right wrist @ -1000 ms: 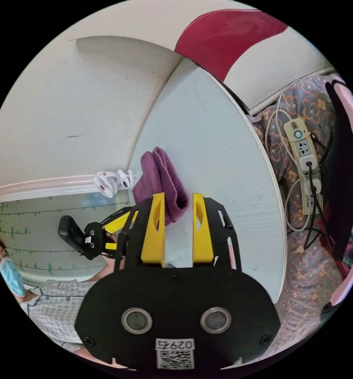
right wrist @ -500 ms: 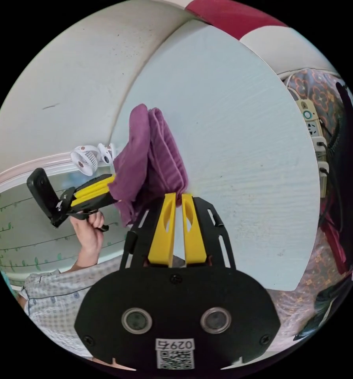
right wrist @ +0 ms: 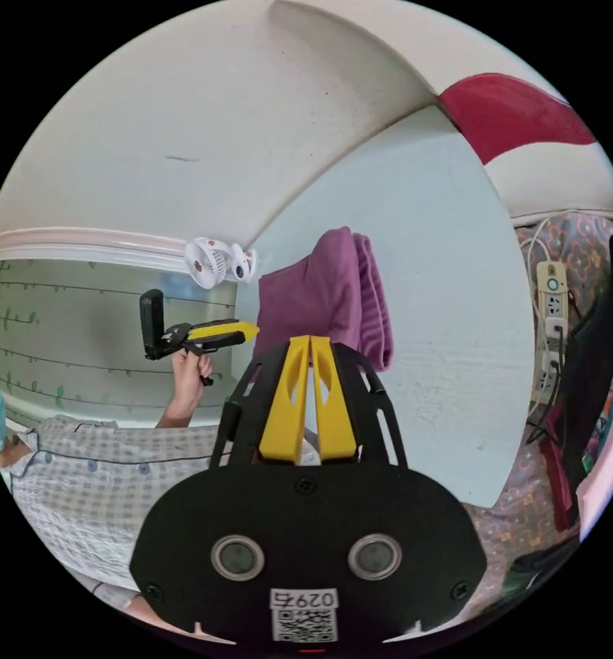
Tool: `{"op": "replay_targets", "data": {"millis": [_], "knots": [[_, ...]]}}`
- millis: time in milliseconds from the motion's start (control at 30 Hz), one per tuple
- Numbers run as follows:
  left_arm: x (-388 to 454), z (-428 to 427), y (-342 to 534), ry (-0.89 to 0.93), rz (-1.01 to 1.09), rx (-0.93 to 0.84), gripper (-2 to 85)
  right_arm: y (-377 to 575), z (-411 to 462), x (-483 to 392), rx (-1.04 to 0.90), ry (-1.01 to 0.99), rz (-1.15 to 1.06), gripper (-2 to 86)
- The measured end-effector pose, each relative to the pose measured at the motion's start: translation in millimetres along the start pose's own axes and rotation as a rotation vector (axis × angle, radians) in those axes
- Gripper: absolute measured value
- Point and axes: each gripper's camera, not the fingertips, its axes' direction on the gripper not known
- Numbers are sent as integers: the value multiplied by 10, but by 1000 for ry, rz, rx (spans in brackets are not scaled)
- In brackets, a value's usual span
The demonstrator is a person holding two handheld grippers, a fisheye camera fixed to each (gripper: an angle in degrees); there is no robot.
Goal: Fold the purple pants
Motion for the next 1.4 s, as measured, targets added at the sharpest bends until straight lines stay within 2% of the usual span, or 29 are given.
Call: {"op": "replay_targets", "data": {"millis": [100, 133, 200, 333, 367, 433, 500, 600, 667, 733, 833, 933, 1000, 1067, 1167, 1233, 1267, 1400], "knots": [[-100, 443, -49, -79, -36, -202, -9, -275, 666, -126, -216, 121, -34, -2], [-125, 561, -43, -121, -26, -229, -9, -299, 889, -119, -309, 256, -37, -3], [-211, 579, -7, -90, -46, -192, -9, -263, 942, -75, -295, 225, -52, -4], [-529, 464, 135, 4, -178, -174, -10, -65, 732, 228, -242, 213, 111, -4], [-569, 350, 219, -14, -205, -157, -10, -10, 662, 254, -232, 274, 172, -4], [-584, 99, 367, -44, -224, -76, -10, 11, 575, 57, -187, 356, 93, -4], [-621, -63, 446, -34, -244, -21, -10, -65, 573, -157, -131, 277, 20, -4], [-696, 126, 324, -86, -246, -86, -10, -395, 909, -464, -107, 195, -59, -4], [-693, 549, 195, -156, -211, -239, -10, -697, 1420, -615, -190, 241, -123, -4], [-611, 554, 200, -217, -169, -230, -10, -865, 1792, -609, -288, 357, -148, -4], [-640, 529, 355, -202, -165, -208, -10, -1001, 1818, -385, -255, 241, -44, -5], [-889, 475, 608, -62, -277, -182, -10, -962, 1674, -345, -164, 283, 48, -5], [-951, 282, 769, -76, -333, -120, -10, -954, 1638, -522, -130, 342, -2, -5], [-925, 76, 847, -37, -317, -17, -10, -1083, 1793, -756, -140, 236, -92, -5], [-838, 318, 688, -7, -255, -77, -10, -1401, 2239, -841, -153, 117, -70, -5], [-760, 683, 623, -97, -209, -215, -10, -1564, 2531, -733, -192, 208, -12, -5], [-716, 789, 667, -127, -192, -205, -10, -1620, 2718, -648, -246, 282, -21, -5], [-794, 714, 918, -84, -302, -140, -10, -1673, 2893, -532, -231, 185, 25, -6]]}}
